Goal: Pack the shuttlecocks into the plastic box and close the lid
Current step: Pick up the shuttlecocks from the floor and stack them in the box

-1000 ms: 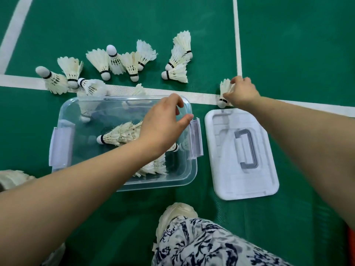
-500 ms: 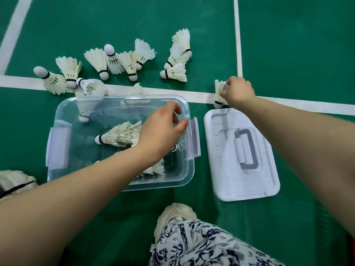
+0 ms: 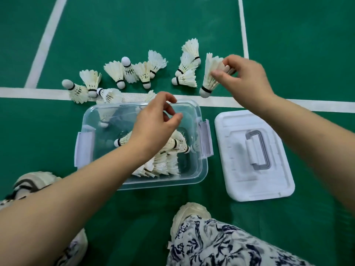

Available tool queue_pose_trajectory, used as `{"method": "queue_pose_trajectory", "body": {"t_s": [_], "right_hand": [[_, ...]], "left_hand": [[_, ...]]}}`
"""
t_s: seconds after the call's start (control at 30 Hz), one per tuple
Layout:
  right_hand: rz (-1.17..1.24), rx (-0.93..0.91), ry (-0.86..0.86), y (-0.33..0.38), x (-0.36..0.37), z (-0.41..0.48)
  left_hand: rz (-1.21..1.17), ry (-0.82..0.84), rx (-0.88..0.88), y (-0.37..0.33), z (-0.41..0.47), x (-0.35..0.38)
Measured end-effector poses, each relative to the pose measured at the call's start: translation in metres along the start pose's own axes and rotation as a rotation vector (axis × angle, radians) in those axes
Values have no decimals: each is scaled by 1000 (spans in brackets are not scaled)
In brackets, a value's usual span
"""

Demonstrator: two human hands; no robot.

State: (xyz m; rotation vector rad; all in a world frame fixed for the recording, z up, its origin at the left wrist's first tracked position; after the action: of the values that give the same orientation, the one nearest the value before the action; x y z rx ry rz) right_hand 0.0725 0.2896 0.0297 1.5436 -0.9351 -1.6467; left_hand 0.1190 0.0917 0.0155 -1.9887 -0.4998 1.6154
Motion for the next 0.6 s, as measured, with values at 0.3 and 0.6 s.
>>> {"method": "queue_pose_trajectory", "body": {"t_s": [0.3, 0.6], "right_hand": [[-64, -114, 445, 54, 46, -24], [-246, -267, 712, 67, 98, -26]], "left_hand": [[63, -72, -79, 25, -32, -26], [183, -164, 30, 55, -35, -40]]}}
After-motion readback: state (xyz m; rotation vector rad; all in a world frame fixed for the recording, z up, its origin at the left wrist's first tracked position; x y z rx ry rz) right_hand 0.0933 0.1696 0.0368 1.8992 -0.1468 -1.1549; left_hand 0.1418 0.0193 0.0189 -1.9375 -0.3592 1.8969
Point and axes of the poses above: each hand's wrist, its own z-axis towards the middle knuckle, its own x-axis out of the palm, y = z × x, the point moved 2 cm from there along z, towards the middle knuckle, and after that the axes turned 14 degrees about z, right-handed, at the moved point
